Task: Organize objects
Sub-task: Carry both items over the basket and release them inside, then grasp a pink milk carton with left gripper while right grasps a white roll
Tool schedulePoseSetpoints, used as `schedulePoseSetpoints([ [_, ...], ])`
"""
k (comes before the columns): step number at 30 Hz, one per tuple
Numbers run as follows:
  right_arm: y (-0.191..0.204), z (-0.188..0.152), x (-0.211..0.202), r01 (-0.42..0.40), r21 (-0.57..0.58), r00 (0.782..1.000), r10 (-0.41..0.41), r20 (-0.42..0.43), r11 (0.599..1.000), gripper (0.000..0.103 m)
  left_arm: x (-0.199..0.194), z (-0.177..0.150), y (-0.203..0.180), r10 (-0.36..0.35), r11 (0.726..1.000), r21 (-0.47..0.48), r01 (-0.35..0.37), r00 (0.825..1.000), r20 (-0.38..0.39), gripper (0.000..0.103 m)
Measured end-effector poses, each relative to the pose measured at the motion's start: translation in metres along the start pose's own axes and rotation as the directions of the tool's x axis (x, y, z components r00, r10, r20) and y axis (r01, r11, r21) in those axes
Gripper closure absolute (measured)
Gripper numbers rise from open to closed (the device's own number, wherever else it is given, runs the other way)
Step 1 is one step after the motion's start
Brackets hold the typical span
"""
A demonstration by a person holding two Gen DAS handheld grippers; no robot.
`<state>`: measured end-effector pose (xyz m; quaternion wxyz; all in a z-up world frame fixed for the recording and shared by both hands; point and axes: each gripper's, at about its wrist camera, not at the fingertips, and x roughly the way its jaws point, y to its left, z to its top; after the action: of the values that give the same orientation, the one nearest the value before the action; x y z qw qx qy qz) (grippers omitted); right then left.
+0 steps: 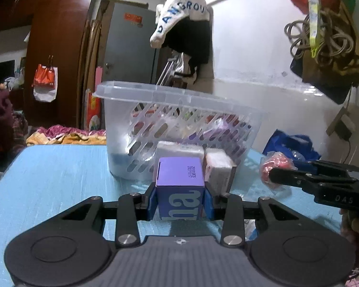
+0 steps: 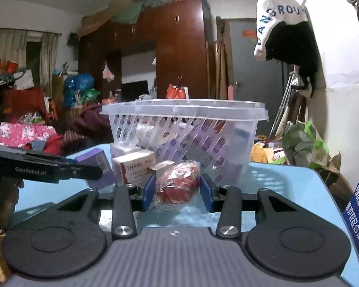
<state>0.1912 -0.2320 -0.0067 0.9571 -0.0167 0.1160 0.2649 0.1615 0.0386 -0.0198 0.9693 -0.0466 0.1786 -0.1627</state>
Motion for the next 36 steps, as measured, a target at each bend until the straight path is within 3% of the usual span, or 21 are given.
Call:
schedulePoseSetpoints([
  [5,0.001,0.014,-0.015,-0.023,0.041,0.996,0.02,0.084,0.999,0.058,-0.03,0.023,0.005,-0.068,0.995,-0.063,0.074,0.993,0.093,0.061],
  [7,0.001,0.04,-0.026,-0.059,0.037,0.988,0.053,0.146,0.998,0.058,-0.041,0.051,0.003,-0.062,0.996,-0.059,0.071,0.988,0.143,0.061],
  [10,0.005,0.091,-0.015,0.02,-0.059,0.984,-0.009,0.176,0.998,0.058,-0.032,0.102,-0.004,-0.044,0.999,-0.011,0.047,0.98,0.192,0.061],
  [13,-0.004,0.133,0.026,0.061,-0.105,0.989,-0.047,0.137,0.993,0.058,0.007,0.142,-0.008,0.0,1.0,-0.001,0.0,0.988,0.152,0.061],
  [16,-0.015,0.149,0.064,0.072,-0.102,0.995,-0.065,0.069,0.992,0.056,0.049,0.156,0.0,0.019,1.0,-0.013,-0.018,0.997,0.081,0.057],
  [17,-0.016,0.15,0.073,0.071,-0.101,0.997,-0.067,0.041,0.992,0.045,0.061,0.156,0.001,0.029,1.0,-0.008,-0.028,0.998,0.055,0.041],
  [18,-0.018,0.15,0.08,0.076,-0.096,0.997,-0.074,0.023,0.993,0.035,0.069,0.154,0.002,0.044,0.999,-0.003,-0.044,0.998,0.035,0.033],
  [19,-0.019,0.147,0.08,0.088,-0.095,0.996,-0.087,0.016,0.992,0.014,0.07,0.15,0.003,0.057,0.998,-0.005,-0.057,0.998,0.033,0.033],
  [22,-0.018,0.13,0.057,0.122,-0.081,0.991,-0.117,0.063,0.989,0.0,0.048,0.13,0.007,0.035,0.999,-0.011,-0.034,0.997,0.073,0.032],
  [26,-0.013,0.085,0.015,0.046,-0.021,0.997,-0.044,0.055,0.999,0.0,0.004,0.09,0.011,-0.011,0.999,-0.034,0.016,0.991,0.135,0.014],
  [30,0.001,0.035,0.008,-0.057,0.082,0.996,0.062,-0.058,0.995,0.0,0.007,0.053,0.028,0.019,0.992,-0.129,-0.015,1.0,0.025,0.016],
  [33,0.024,0.015,0.008,-0.09,0.061,0.99,0.096,-0.102,0.994,0.0,0.019,0.038,0.032,0.071,0.992,-0.098,-0.076,0.996,-0.054,0.016],
  [36,0.04,0.008,0.019,-0.121,-0.003,0.98,0.119,-0.157,0.993,0.002,0.036,0.033,0.032,0.074,0.994,-0.067,-0.083,0.99,-0.118,0.017],
])
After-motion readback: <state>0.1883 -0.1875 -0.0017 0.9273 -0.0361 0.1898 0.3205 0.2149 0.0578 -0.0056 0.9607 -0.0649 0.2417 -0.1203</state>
